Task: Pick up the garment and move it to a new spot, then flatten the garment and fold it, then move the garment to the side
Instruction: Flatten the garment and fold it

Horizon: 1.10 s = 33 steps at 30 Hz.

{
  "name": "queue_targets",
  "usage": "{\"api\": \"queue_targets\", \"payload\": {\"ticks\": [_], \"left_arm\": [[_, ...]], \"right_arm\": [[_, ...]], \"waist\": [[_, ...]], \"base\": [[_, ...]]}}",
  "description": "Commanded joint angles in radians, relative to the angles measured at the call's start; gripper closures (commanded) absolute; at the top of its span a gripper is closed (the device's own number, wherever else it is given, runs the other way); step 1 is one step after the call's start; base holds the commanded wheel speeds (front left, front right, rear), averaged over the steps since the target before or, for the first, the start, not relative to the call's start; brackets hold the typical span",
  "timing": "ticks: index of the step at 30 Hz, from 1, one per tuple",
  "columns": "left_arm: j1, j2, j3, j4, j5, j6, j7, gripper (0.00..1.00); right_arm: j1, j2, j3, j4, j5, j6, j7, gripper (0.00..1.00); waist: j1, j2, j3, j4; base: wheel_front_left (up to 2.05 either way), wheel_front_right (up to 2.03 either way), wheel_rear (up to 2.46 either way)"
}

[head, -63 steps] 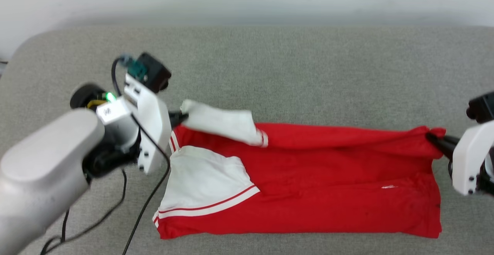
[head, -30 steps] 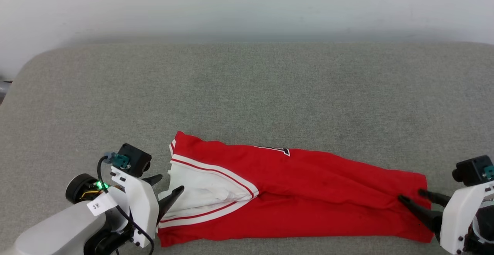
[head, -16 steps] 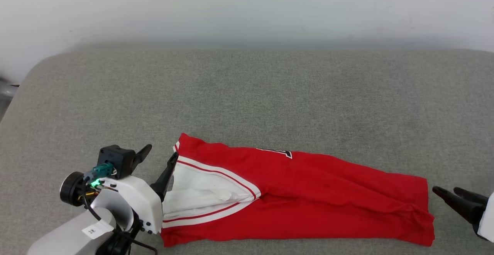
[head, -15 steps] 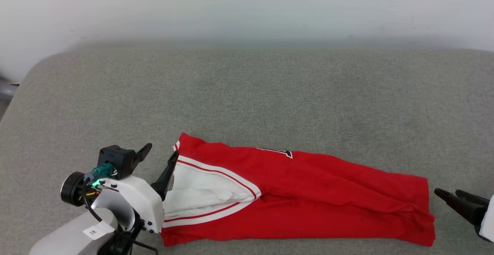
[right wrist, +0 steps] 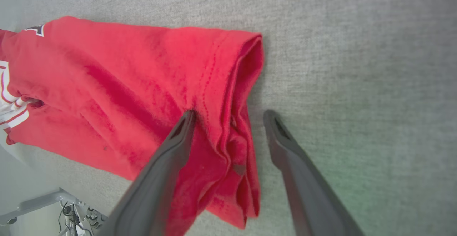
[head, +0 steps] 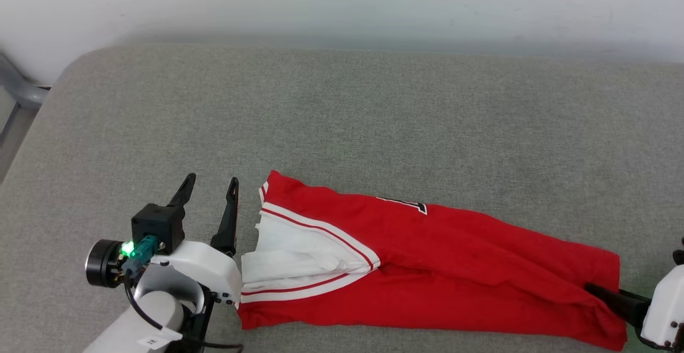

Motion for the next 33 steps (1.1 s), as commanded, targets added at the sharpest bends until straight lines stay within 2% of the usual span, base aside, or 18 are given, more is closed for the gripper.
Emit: {"api": "queue_targets", "payload": {"ticks": [1, 11, 12, 13, 14, 22, 33], "left_arm": [[0.036, -0.022, 0.035, -0.008, 0.039, -0.004, -0.004, 0.00], [0.208, -0.190, 0.299, -0.057, 0.306, -0.080, -0.005, 0.00], [0.222, -0.206, 0.316, -0.055, 0.326, -0.089, -0.004, 0.00], [0.233, -0.220, 0.336, -0.053, 0.345, -0.099, -0.005, 0.00], [0.241, -0.234, 0.356, -0.052, 0.362, -0.108, -0.005, 0.00], [0.299, -0.314, 0.456, -0.040, 0.462, -0.180, -0.005, 0.00], [0.354, -0.385, 0.538, -0.034, 0.563, -0.271, -0.005, 0.00]], "right_arm": [[-0.004, 0.030, 0.023, 0.011, -0.005, 0.000, 0.005, 0.00], [-0.026, 0.079, 0.111, 0.012, -0.016, 0.001, 0.022, 0.00], [-0.029, 0.076, 0.113, 0.015, -0.017, 0.001, 0.016, 0.11], [-0.033, 0.073, 0.114, 0.019, -0.017, 0.001, 0.009, 0.53], [-0.036, 0.068, 0.114, 0.023, -0.019, 0.001, 0.001, 1.00], [-0.037, 0.014, 0.115, 0.038, -0.003, -0.001, -0.017, 1.00], [-0.030, -0.120, 0.060, 0.082, 0.021, -0.001, -0.032, 1.00]], "waist": [[0.0000, 0.0000, 0.004, 0.007], [0.0000, 0.0000, 0.003, 0.027], [0.0000, 0.0000, 0.002, 0.029], [0.0000, 0.0000, 0.001, 0.029], [0.0000, 0.0000, -0.001, 0.030], [0.0000, 0.0000, -0.031, 0.029], [0.0000, 0.0000, -0.085, 0.016]], "base": [[0.00, 0.00, 0.00], [0.00, 0.00, 0.00], [0.00, 0.00, 0.00], [0.00, 0.00, 0.00], [0.00, 0.00, 0.00], [0.00, 0.00, 0.00], [0.00, 0.00, 0.00]]}}
